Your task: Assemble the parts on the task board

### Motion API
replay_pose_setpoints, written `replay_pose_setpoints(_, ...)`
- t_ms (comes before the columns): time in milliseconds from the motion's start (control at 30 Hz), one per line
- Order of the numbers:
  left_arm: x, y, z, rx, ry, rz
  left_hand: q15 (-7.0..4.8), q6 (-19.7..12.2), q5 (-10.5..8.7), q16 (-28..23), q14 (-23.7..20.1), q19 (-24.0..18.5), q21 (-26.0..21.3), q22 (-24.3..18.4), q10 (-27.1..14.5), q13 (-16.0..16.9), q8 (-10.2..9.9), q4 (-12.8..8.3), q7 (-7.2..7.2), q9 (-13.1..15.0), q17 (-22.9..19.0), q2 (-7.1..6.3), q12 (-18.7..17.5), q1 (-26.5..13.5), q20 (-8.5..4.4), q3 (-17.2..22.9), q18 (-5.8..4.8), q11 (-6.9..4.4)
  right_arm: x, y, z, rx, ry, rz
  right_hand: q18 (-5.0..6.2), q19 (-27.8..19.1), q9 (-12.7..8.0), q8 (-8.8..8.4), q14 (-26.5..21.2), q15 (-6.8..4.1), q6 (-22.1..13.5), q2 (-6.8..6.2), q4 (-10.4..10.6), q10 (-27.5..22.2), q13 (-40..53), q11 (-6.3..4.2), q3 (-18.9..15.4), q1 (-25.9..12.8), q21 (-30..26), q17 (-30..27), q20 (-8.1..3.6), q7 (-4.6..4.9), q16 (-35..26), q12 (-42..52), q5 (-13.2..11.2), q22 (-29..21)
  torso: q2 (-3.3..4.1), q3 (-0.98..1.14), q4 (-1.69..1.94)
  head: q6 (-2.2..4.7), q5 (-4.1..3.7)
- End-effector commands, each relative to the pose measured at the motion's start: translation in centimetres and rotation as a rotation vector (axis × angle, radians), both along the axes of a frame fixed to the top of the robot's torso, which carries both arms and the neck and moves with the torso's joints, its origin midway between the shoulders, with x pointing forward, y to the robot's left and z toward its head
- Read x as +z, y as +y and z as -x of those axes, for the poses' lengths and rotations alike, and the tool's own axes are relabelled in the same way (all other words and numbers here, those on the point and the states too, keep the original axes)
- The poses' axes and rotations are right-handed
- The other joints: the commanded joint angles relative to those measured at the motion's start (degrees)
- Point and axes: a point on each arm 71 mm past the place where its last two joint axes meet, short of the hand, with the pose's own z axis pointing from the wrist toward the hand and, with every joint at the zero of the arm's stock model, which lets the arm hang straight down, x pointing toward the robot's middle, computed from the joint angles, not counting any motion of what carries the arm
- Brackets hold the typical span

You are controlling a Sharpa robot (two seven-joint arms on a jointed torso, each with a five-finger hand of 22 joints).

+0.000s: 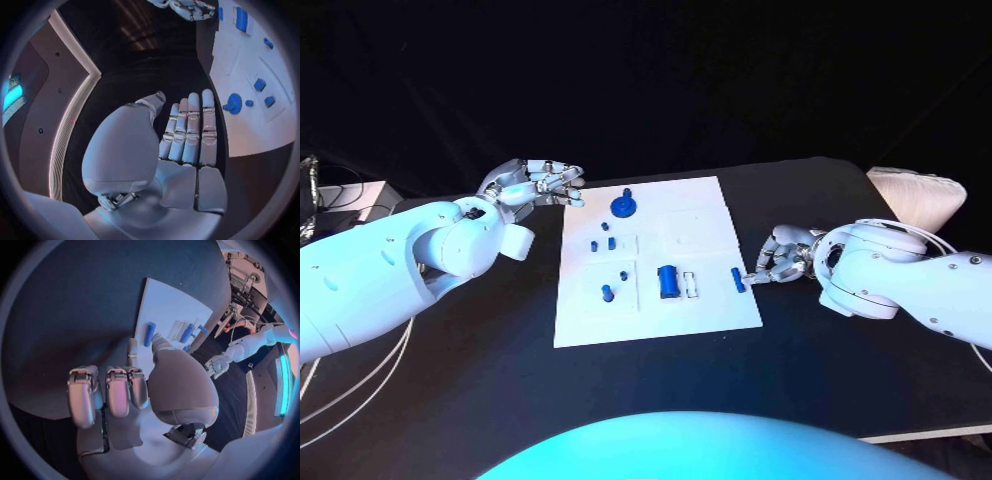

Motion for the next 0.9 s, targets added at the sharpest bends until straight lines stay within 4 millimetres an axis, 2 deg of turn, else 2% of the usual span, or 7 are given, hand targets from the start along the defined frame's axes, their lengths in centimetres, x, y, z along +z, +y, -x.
replay_pose_setpoints(33,0.0,-0.2,0.1,-0.019,-0.003,0.007,0.15,0.1,0.05,-0.2,-0.1,0.4,-0.4,0.0,0.4,-0.1,-0.4,0.4,0.1,-0.1,0.1,0.44,-0.4,0.3,0.14,-0.1,0.19,0.13,-0.1,0.5,0.1,0.022,0.001,0.022,-0.81,6.0,0.1,0.24,6.0,-0.02,0.5,-0.02,0.0,6.0,15.1,-0.18,-0.5,-0.6,0.3,15.1,0.36,0.1,0.4,0.3,-0.4,15.1,0.03,-0.06,0.16,0.01,0.05)
replay_pose_setpoints(167,0.0,-0.2,0.0,-0.017,-0.003,0.006,0.15,0.1,0.05,-0.2,-0.1,0.4,-0.4,0.0,0.4,-0.1,-0.4,0.4,0.1,-0.1,0.1,0.44,-0.4,0.3,0.14,-0.1,0.19,0.13,-0.4,1.0,0.2,0.021,0.004,0.01,-0.81,6.0,0.2,0.3,6.0,-0.05,0.6,0.02,0.0,6.0,15.1,-0.22,-0.6,-1.0,0.3,15.1,0.34,0.05,0.4,0.3,-0.3,15.1,0.06,-0.13,0.06,0.01,0.28)
replay_pose_setpoints(533,-0.1,-0.1,0.0,-0.016,0.0,0.005,0.15,0.1,0.06,-0.3,-0.1,0.4,-0.4,-0.1,0.5,-0.1,-0.3,0.5,0.08,-0.1,0.2,0.46,-0.5,0.3,0.15,-0.1,0.2,0.11,-0.8,1.9,0.2,0.035,-0.019,0.011,-0.81,6.0,0.6,0.48,6.0,-0.15,0.9,0.28,0.0,6.0,15.1,-0.35,-0.5,-1.5,0.3,15.1,0.25,-0.11,0.4,0.3,0.3,15.1,0.0,-0.08,0.02,0.01,0.39)
replay_pose_setpoints(700,-0.1,-0.1,0.0,-0.016,0.0,0.005,0.15,0.1,0.06,-0.3,-0.1,0.4,-0.4,-0.1,0.5,-0.1,-0.3,0.5,0.08,-0.1,0.2,0.46,-0.5,0.3,0.15,-0.1,0.2,0.11,-1.1,2.3,0.1,0.051,-0.033,0.035,-0.81,6.0,0.9,0.58,6.0,-0.27,0.9,0.62,-0.2,6.0,15.1,-0.47,0.0,-1.0,0.3,15.1,0.16,-0.24,0.4,0.3,0.6,15.1,-0.03,-0.03,0.11,0.01,0.59)
replay_pose_setpoints(900,-0.1,-0.1,0.0,-0.015,0.001,0.004,0.14,0.1,0.06,-0.3,-0.1,0.4,-0.5,-0.1,0.5,-0.1,-0.3,0.5,0.08,-0.1,0.2,0.49,-0.5,0.3,0.15,-0.1,0.2,0.11,-1.5,2.7,-0.1,0.068,-0.057,0.064,-0.81,6.0,1.2,0.45,6.0,-0.32,0.5,0.56,-0.3,6.0,15.1,-0.49,0.6,0.3,0.3,15.1,0.07,-0.22,0.4,0.3,0.7,15.1,-0.06,-0.04,-0.04,0.01,0.83)
